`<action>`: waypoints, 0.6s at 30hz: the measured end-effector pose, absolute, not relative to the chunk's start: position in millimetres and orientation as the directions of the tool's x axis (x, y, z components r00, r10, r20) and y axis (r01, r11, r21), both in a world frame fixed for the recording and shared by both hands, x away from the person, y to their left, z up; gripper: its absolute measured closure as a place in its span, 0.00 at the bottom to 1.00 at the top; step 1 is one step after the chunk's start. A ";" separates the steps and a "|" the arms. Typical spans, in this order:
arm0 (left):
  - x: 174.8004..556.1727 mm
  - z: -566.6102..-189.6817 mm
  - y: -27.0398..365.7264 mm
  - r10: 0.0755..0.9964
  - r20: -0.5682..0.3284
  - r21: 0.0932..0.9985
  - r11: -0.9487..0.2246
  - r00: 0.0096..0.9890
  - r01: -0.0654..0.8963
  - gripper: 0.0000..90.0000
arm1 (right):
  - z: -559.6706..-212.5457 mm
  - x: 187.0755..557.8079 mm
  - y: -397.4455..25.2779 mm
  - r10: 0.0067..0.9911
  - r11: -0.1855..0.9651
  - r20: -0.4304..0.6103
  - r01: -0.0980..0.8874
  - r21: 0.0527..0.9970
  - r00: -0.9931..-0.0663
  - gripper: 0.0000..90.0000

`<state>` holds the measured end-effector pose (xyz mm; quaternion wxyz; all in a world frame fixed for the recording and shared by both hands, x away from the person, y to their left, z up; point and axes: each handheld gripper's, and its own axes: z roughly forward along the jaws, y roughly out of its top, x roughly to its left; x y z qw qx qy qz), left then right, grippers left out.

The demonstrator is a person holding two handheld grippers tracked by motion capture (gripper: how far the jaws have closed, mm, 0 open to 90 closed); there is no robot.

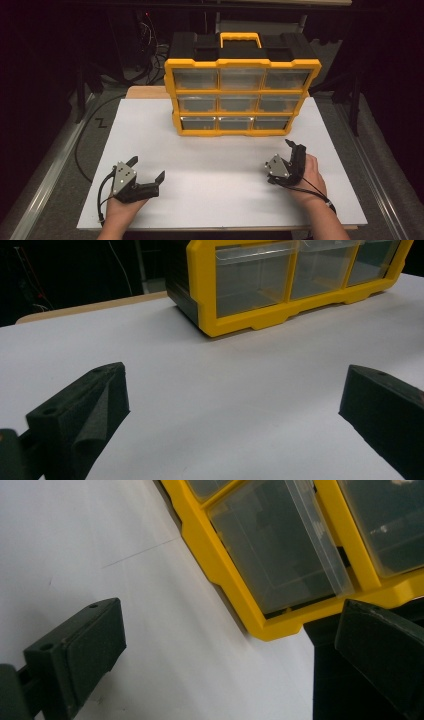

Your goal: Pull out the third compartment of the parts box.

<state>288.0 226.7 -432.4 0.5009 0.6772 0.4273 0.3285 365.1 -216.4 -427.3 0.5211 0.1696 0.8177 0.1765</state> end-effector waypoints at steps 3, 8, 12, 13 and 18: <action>287.9 -432.2 227.0 0.908 0.018 0.960 -0.133 0.418 0.247 0.01 | -426.6 364.7 -215.2 0.435 0.893 -0.808 0.079 0.442 -0.397 0.02; 288.2 -432.3 227.0 0.908 0.020 0.961 -0.134 0.418 0.243 0.01 | -426.7 361.4 -210.0 0.386 0.917 -0.840 0.063 0.393 -0.381 0.02; 288.1 -432.3 226.4 0.907 0.025 0.961 -0.137 0.419 0.241 0.01 | -425.9 359.2 -206.8 0.336 0.938 -0.868 0.046 0.344 -0.366 0.02; 288.2 -432.3 226.4 0.907 0.026 0.961 -0.138 0.420 0.240 0.01 | -426.2 358.8 -206.0 0.334 0.939 -0.870 0.042 0.343 -0.362 0.02; 288.3 -432.3 226.5 0.906 0.024 0.961 -0.138 0.422 0.240 0.01 | -426.7 357.4 -202.0 0.258 0.963 -0.906 0.015 0.268 -0.335 0.02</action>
